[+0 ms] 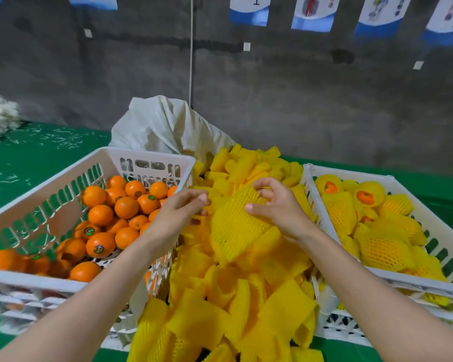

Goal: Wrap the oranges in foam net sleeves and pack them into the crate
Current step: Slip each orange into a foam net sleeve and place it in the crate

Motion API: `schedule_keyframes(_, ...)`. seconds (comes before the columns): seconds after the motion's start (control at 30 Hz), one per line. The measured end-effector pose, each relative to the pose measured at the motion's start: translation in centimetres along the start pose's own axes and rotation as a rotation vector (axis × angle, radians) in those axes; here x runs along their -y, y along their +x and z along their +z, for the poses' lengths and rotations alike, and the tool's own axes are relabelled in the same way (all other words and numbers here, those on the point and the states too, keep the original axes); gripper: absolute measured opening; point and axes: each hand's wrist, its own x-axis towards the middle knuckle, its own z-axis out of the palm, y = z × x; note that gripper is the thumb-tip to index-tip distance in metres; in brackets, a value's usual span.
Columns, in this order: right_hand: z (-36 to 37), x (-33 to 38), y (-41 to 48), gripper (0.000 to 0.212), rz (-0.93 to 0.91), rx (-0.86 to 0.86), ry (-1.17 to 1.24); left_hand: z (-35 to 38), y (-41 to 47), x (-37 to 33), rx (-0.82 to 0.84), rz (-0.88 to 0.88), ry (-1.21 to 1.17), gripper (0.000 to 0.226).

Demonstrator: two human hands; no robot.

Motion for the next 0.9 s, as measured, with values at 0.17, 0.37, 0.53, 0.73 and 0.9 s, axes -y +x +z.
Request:
schedule_keyframes(0.17, 2.5, 0.0, -1.5, 0.032, -0.047, -0.035, -0.177, 1.9, -0.9, 0.1, 0.052, 0.042, 0.361, 0.042)
schedule_keyframes(0.37, 5.4, -1.4, -2.5, 0.024, -0.328, -0.286, -0.6, 1.5, -2.5, 1.7, -0.249, 0.191, 0.601, 0.049)
schedule_keyframes(0.53, 7.3, -0.6, -1.7, 0.016, -0.347, -0.164, -0.579, -0.6, -3.1, 1.7, -0.254, 0.297, 0.543, 0.037)
schedule_keyframes(0.73, 11.9, 0.6, -0.1, 0.01, -0.442, -0.126, -0.421, -4.6, -3.2, 0.8, -0.19, 0.382, 0.454, 0.014)
schedule_keyframes(0.9, 18.0, 0.2, 3.0, 0.012, -0.37, -0.103, -0.377, -10.8, -2.8, 0.8, -0.234, 0.376, 0.469, 0.021)
